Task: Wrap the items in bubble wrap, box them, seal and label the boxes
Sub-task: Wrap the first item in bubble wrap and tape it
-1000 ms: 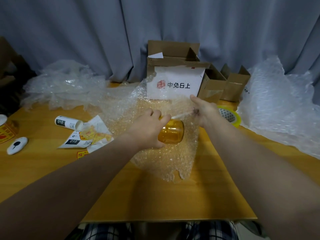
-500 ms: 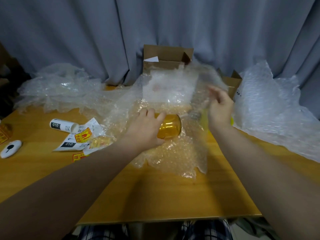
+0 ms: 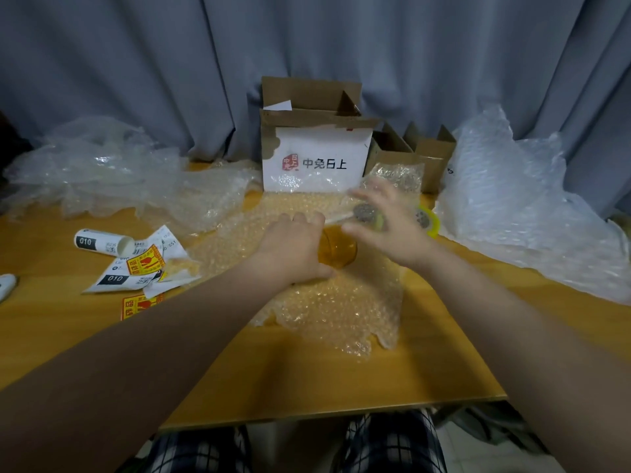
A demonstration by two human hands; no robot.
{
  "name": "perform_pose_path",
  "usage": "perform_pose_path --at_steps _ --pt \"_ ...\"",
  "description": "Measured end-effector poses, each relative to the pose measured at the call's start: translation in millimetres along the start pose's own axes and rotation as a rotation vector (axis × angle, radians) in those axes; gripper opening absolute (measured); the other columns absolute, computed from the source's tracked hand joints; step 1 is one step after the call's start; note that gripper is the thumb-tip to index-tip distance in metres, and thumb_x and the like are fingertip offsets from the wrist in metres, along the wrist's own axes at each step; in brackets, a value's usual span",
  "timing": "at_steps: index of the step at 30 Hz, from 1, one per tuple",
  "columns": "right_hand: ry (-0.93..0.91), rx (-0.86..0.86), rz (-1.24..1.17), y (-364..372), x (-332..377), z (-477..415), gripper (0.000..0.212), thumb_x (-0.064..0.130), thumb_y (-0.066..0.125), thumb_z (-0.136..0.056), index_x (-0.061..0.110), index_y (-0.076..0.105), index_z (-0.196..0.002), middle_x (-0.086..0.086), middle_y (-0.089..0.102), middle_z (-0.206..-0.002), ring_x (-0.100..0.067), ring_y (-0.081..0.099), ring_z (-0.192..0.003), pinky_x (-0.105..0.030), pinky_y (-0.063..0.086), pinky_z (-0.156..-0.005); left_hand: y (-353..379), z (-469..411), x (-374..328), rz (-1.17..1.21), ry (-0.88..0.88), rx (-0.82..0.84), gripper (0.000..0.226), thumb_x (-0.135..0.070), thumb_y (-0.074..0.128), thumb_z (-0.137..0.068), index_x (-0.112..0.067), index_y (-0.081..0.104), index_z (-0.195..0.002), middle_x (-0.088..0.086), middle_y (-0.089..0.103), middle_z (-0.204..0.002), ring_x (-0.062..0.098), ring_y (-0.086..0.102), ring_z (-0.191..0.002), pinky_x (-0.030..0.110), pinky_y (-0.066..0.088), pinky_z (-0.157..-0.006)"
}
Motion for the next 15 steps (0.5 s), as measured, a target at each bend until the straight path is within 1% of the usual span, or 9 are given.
perform_pose_path --at_steps 1,2,3,6,7,9,11,12,15 --pt "-0.015 0.206 -0.067 20.8 6.2 1.9 0.069 0.033 0.072 -0.083 0.022 0.04 -0.143 -0.002 0.031 -0.152 -0.009 0.028 -0.136 -0.024 0.022 -0.117 -1.2 -0.8 2.5 0.069 -0.002 0.003 0.083 -0.067 0.062 -0.071 -0.018 0.038 -0.133 0.01 0.053 -0.124 0.03 0.05 -0.112 0.038 0.045 -0.084" --pt "-0.01 0.356 -0.076 37.6 5.6 3.6 0.077 0.033 0.075 -0.08 0.02 0.037 -0.145 -0.001 0.034 -0.151 -0.01 0.031 -0.136 -0.031 0.026 -0.116 -2.3 -1.9 6.9 0.163 -0.011 0.019 0.078 -0.065 0.061 -0.072 -0.018 0.043 -0.132 0.008 0.055 -0.123 0.028 0.052 -0.11 0.037 0.046 -0.082" --pt "-0.016 0.444 -0.02 47.5 6.5 4.5 0.084 0.033 0.078 -0.077 0.02 0.033 -0.147 -0.001 0.034 -0.151 -0.013 0.031 -0.137 -0.035 0.026 -0.116 -4.2 -3.1 13.6 0.275 -0.034 0.042 0.071 -0.061 0.06 -0.074 -0.019 0.047 -0.13 0.007 0.057 -0.123 0.025 0.053 -0.108 0.034 0.046 -0.081" --pt "-0.029 0.51 0.164 62.2 0.2 -1.3 0.1 0.039 0.082 -0.071 0.028 0.022 -0.15 0.001 0.024 -0.15 -0.021 0.027 -0.138 -0.041 0.027 -0.114 -7.7 -9.4 53.8 0.593 -0.197 0.04 0.044 -0.044 0.053 -0.087 -0.021 0.058 -0.124 0.003 0.058 -0.126 0.02 0.054 -0.109 0.029 0.042 -0.083" --pt "-0.014 0.511 0.192 65.5 -1.3 -3.9 0.102 0.041 0.083 -0.069 0.031 0.021 -0.149 0.002 0.024 -0.149 -0.022 0.028 -0.136 -0.043 0.029 -0.112 -6.4 -11.5 70.9 0.609 -0.258 0.01 0.037 -0.038 0.051 -0.09 -0.019 0.06 -0.121 0.004 0.06 -0.123 0.02 0.054 -0.107 0.028 0.041 -0.082" --pt "0.021 0.503 0.21 71.1 -2.1 -10.4 0.098 0.043 0.086 -0.063 0.033 0.026 -0.139 0.0 0.035 -0.139 -0.025 0.037 -0.128 -0.047 0.036 -0.107 6.9 -15.5 101.6 0.497 -0.357 0.017 0.035 -0.033 0.048 -0.093 -0.01 0.059 -0.118 0.012 0.06 -0.12 0.026 0.055 -0.107 0.032 0.042 -0.083" --pt "0.052 0.531 0.199 77.1 -1.7 -15.0 0.09 0.04 0.089 -0.057 0.033 0.027 -0.123 -0.002 0.046 -0.121 -0.024 0.047 -0.113 -0.047 0.043 -0.096 28.4 -17.3 120.9 0.384 -0.424 0.11 0.042 -0.035 0.045 -0.095 -0.003 0.054 -0.122 0.017 0.056 -0.124 0.031 0.053 -0.112 0.036 0.042 -0.089" --pt "0.062 0.55 0.189 79.2 -1.4 -16.4 0.088 0.036 0.089 -0.057 0.031 0.027 -0.119 -0.002 0.047 -0.116 -0.024 0.049 -0.108 -0.046 0.045 -0.093 38.4 -19.0 126.9 0.357 -0.444 0.149 0.045 -0.037 0.044 -0.096 -0.003 0.052 -0.124 0.017 0.055 -0.126 0.032 0.052 -0.114 0.037 0.041 -0.091" --pt "0.072 0.557 0.174 80.7 -1.9 -17.8 0.087 0.03 0.09 -0.058 0.028 0.027 -0.118 -0.002 0.048 -0.111 -0.023 0.05 -0.104 -0.042 0.047 -0.088 50.9 -23.9 132.0 0.311 -0.478 0.203 0.05 -0.043 0.048 -0.094 -0.004 0.05 -0.124 0.016 0.054 -0.125 0.033 0.052 -0.113 0.035 0.04 -0.084"
Point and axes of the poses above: each hand's wrist, its own z-axis away from the middle knuckle, its own y-axis out of the palm, x = y × z, the point moved 9 cm from there along -z, towards the middle knuckle
